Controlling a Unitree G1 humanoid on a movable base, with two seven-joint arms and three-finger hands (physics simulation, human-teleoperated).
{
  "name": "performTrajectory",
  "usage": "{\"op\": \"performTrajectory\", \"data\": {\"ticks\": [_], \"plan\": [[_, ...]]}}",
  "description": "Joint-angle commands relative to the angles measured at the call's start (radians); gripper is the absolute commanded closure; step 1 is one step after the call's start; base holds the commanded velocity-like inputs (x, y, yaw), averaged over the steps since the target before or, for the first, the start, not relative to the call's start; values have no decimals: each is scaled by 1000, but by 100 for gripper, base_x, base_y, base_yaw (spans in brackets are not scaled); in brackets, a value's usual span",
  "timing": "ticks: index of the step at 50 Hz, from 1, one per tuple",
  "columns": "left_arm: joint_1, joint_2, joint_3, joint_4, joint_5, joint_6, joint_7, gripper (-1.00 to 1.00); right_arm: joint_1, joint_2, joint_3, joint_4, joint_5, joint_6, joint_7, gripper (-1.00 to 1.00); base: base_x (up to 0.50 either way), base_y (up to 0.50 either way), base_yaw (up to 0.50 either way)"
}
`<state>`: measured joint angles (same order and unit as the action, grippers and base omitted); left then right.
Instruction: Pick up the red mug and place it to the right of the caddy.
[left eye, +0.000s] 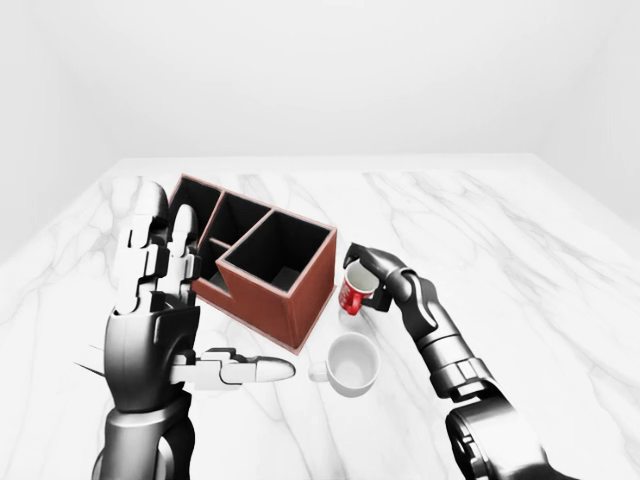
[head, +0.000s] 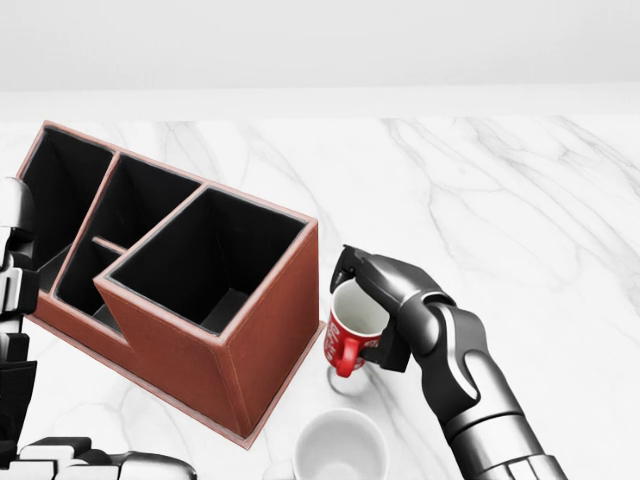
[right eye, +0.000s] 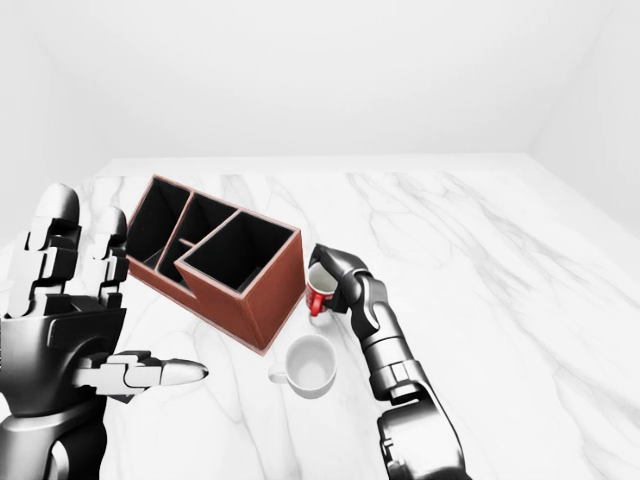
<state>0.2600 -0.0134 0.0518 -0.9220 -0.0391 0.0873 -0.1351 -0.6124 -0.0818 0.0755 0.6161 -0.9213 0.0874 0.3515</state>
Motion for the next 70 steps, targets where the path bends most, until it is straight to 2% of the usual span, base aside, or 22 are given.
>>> {"op": "performTrajectory", "data": {"ticks": [1,21,45,70], "plan": [[4,0,-8,1,4,0,3,-100,-13,0,0,53,-39,0,-46,100,0,0,0],[-1,-2,12,-19,-11,0,-3,-100,-38,30,19,142,-62,0,-97,100,0,0,0],[-1,-2,14,-12,-11,0,-4,-100,-124,13,3,351,15,0,-197,100,0,0,0],[2,-5,19,-25,-16,0,-7,-100,-142,23,17,441,33,0,-254,100,0,0,0]]}}
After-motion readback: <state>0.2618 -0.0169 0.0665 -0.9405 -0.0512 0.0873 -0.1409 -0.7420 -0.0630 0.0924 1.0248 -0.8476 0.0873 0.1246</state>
